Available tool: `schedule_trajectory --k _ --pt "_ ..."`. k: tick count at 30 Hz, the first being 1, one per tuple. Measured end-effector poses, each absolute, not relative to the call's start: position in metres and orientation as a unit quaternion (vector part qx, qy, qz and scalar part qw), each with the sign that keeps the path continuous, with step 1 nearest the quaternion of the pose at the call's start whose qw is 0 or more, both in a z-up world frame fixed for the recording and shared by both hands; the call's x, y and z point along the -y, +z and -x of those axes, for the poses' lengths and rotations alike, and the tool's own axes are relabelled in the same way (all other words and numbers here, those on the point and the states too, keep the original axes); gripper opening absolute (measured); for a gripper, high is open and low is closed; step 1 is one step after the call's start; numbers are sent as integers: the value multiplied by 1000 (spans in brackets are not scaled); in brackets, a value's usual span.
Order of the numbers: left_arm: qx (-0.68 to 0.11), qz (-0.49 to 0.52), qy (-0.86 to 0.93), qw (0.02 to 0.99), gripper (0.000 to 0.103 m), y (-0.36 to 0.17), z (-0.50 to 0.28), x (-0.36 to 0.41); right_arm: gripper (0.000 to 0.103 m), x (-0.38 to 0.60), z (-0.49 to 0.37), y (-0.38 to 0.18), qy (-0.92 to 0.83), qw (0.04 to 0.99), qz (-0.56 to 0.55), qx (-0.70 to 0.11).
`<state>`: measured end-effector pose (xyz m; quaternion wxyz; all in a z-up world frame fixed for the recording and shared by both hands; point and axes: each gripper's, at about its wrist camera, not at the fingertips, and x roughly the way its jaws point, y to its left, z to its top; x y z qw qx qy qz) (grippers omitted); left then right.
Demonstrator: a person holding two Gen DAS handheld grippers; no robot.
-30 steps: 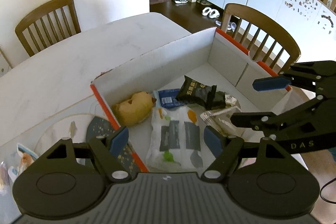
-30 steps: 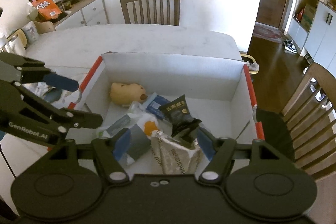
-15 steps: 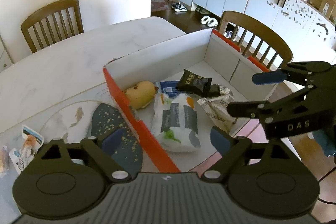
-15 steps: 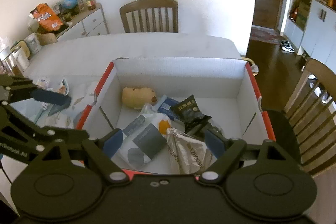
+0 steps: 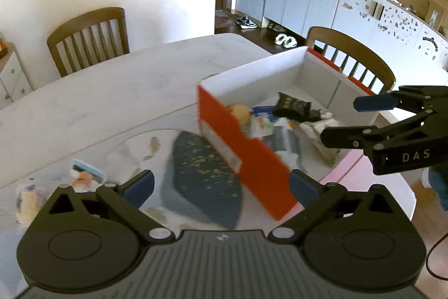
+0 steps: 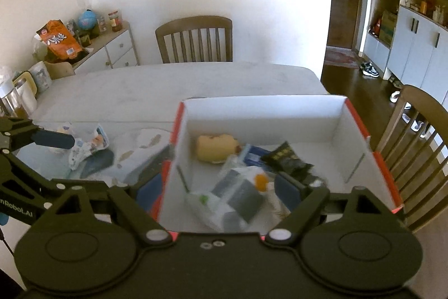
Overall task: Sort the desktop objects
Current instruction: 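Withdraw both tools from the shoebox back toward the remaining snacks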
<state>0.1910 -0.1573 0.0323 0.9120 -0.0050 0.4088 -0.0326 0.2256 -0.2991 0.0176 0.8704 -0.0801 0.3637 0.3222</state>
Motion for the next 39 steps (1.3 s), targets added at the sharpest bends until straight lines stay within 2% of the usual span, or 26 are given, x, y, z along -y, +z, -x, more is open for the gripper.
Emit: schedule_trajectory --k 23,39 --pt "-376 34 41 925 102 25 -153 7 87 166 -179 4 327 865 81 -372" --pt "-365 46 93 925 102 2 -145 -58 87 92 -168 -15 356 848 96 -382"
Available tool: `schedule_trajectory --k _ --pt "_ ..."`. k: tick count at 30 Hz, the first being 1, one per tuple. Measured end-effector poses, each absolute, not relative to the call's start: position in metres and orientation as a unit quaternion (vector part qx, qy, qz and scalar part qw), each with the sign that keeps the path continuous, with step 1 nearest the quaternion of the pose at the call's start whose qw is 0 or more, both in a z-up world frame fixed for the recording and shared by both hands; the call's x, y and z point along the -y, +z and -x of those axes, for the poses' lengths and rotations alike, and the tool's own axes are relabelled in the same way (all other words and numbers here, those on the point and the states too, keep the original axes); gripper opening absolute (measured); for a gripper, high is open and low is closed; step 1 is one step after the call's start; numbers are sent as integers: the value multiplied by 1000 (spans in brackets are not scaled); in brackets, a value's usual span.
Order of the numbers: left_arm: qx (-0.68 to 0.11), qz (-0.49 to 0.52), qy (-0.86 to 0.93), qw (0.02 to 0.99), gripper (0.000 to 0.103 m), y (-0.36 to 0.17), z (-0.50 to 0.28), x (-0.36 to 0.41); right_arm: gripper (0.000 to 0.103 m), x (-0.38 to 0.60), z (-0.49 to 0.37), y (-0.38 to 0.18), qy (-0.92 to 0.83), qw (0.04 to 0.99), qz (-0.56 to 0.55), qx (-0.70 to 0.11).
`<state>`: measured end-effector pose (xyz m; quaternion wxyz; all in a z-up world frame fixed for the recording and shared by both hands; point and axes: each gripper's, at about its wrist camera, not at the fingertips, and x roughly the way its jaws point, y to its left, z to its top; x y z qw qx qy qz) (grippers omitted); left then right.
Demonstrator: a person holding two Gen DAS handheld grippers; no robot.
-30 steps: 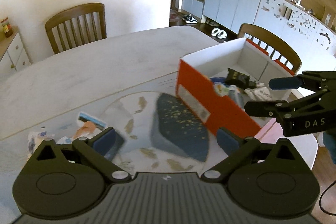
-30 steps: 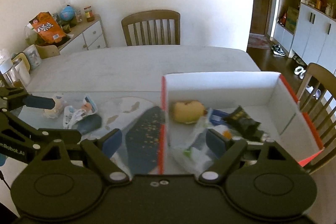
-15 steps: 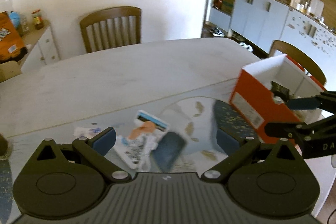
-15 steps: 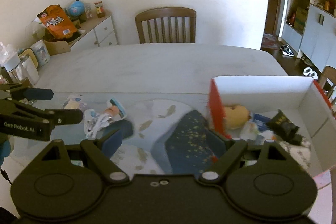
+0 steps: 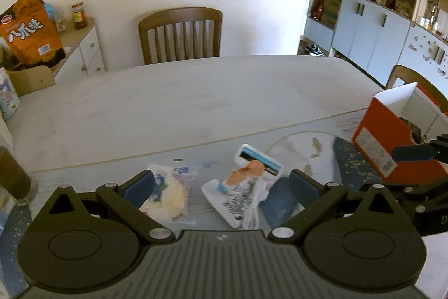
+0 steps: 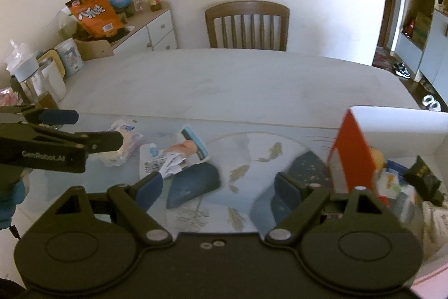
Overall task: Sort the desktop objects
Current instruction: 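Withdraw both tools from the shoebox back toward the remaining snacks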
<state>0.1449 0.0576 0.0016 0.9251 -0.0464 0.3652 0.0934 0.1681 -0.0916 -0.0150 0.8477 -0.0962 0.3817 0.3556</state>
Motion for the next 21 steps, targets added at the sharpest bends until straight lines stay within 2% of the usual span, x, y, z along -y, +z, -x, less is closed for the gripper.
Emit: schedule_trajectory --k 21 --pt "-386 64 135 910 102 -50 -157 -117 87 18 -168 -53 362 838 107 -394"
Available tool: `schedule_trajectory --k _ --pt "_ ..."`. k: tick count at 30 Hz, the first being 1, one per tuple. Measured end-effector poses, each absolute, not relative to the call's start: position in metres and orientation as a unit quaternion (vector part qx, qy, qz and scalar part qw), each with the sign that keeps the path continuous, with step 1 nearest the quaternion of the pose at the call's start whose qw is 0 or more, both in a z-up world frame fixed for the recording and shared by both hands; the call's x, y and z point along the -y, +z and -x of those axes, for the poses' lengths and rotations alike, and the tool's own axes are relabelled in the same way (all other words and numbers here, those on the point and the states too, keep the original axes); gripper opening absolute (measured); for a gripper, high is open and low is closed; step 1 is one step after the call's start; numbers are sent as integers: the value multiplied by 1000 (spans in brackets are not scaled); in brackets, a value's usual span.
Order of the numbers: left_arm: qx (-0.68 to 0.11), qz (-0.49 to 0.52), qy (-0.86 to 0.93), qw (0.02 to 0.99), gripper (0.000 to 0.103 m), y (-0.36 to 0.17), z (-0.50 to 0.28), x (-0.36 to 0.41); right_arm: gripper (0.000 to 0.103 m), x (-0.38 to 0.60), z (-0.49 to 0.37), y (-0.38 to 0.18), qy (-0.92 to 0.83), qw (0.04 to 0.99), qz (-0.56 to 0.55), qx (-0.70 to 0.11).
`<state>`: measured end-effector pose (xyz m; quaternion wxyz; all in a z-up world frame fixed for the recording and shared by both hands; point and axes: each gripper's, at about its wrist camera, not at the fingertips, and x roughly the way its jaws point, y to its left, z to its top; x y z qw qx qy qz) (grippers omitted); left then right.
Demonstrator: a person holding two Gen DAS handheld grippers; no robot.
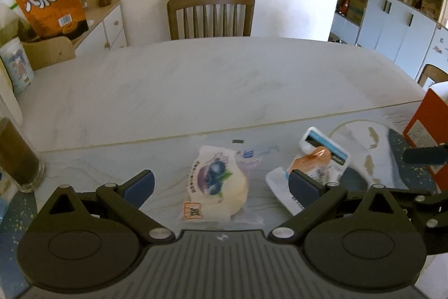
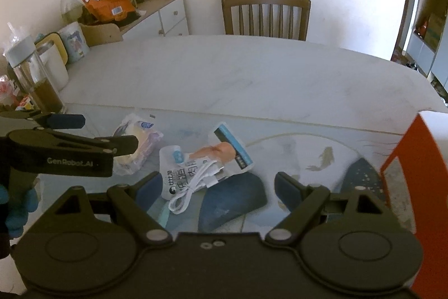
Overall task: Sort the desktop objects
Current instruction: 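Withdraw both tools from the shoebox back toward the remaining snacks, then grasp the blueberry bread bag with the left tool while the right tool grasps the white cable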
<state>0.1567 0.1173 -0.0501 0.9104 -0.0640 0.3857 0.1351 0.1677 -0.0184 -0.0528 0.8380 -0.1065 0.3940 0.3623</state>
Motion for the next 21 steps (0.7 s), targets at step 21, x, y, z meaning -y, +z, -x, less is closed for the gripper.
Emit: schedule_trajectory --k 21 --pt "-387 80 109 912 99 -81 -172 -135 65 -18 -172 -90 340 830 105 -429"
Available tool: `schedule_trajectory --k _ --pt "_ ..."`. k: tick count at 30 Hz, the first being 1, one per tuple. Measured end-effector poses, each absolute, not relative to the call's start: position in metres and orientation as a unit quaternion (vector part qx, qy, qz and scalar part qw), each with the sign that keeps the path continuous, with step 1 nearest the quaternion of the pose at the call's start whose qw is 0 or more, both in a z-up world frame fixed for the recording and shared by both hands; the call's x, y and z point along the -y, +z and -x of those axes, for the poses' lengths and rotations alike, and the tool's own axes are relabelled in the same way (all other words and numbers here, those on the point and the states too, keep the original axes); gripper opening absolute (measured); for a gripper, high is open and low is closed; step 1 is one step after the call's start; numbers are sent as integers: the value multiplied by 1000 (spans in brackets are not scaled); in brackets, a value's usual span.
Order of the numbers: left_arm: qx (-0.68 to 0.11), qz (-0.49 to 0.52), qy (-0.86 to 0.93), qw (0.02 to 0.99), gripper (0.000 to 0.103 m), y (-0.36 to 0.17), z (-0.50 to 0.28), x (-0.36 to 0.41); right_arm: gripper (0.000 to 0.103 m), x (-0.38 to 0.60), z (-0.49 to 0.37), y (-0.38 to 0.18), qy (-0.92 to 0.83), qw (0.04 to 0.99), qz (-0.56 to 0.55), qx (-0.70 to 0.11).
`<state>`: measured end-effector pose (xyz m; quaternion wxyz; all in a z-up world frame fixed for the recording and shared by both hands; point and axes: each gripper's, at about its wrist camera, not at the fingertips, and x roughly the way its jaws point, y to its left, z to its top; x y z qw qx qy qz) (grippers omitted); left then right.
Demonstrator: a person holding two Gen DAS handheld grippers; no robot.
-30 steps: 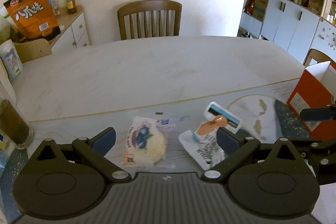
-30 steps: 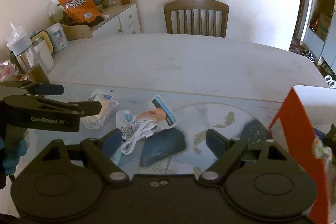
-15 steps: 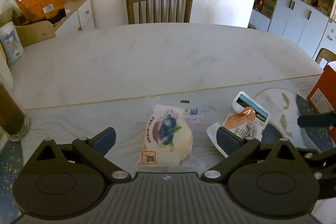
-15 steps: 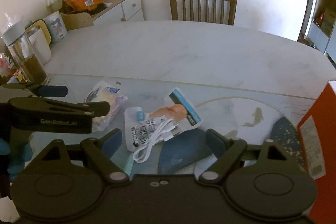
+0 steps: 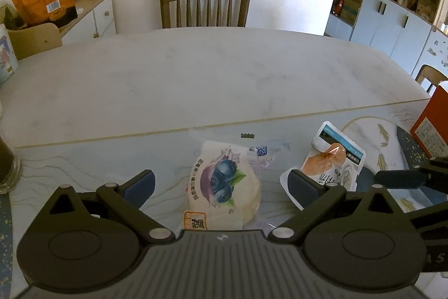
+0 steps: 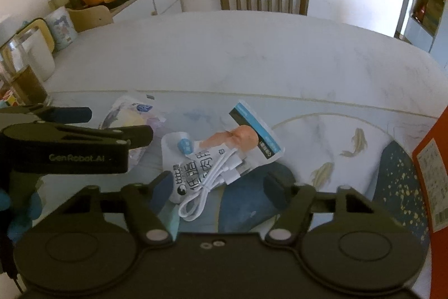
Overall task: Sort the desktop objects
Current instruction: 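Grasp the blueberry bread bag with the left tool while the right tool grasps the white cable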
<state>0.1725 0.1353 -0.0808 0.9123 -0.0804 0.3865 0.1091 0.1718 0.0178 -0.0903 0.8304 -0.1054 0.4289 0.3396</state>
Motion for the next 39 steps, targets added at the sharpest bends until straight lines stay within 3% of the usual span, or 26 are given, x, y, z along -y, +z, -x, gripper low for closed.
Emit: schedule_trajectory --k 6,9,11,16,22,24,39 --pt "-391 82 100 911 89 -86 -175 -137 50 -21 -176 -97 332 826 91 -447" --pt "-397 83 98 909 78 -89 -177 -137 49 -21 -178 -99 327 826 90 -451" --pt "-401 82 98 907 69 -91 -178 -137 43 -21 -179 -101 327 823 87 -455" --pt "-403 85 97 906 60 -93 -177 -138 34 -20 -181 -103 328 819 81 -463" --pt "-401 89 97 907 57 -94 -176 -137 24 -19 -183 -103 327 818 73 -468" --pt "-401 90 97 906 56 -94 -175 -138 15 -18 -184 -102 327 817 72 -469" --pt "-403 105 97 904 53 -86 -172 -136 12 -5 -183 -91 325 823 59 -462"
